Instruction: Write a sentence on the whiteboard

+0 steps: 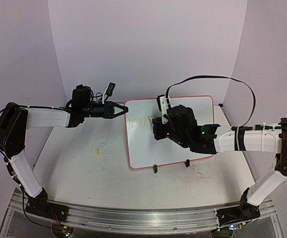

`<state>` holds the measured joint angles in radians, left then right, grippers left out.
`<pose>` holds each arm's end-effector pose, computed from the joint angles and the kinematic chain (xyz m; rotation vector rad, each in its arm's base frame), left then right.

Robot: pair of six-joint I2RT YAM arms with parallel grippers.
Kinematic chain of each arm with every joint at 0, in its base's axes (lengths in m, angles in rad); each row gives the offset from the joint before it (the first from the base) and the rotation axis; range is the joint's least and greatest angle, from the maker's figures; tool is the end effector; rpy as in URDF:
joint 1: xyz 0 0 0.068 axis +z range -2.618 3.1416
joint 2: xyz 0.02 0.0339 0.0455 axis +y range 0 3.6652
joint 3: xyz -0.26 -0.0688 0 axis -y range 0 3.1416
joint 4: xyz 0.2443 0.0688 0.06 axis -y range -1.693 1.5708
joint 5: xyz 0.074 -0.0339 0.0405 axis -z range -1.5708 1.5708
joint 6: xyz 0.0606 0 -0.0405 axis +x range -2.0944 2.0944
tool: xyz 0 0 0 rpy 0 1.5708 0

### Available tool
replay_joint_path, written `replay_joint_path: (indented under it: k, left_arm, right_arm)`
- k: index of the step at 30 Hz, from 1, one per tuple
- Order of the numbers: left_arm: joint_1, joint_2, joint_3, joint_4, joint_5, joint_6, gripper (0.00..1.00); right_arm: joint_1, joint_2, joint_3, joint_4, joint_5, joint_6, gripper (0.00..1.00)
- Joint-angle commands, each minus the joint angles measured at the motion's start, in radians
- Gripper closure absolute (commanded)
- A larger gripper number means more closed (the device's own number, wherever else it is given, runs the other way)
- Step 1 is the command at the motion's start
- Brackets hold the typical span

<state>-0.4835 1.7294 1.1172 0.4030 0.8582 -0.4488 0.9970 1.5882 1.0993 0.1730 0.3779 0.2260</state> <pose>0.3387 -0.2296 0.2554 0.7046 1.8045 -1.4037 0.2317 0.3173 0.2712 -0.4640 1.8348 0.4870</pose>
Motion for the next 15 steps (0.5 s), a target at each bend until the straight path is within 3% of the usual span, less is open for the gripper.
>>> replay_joint_path:
  k: [1,15]
  left_arm:
    - [-0.023,-0.001,0.009,0.003,0.023,-0.001,0.98]
    - [-0.023,0.002,0.009,0.003,0.025,-0.002,0.98]
  right_arm:
    - [-0.005,-0.048,-0.032,0.018,-0.043,-0.001,1.00]
    - [-0.005,-0.003,-0.029,0.022,0.011,0.025,1.00]
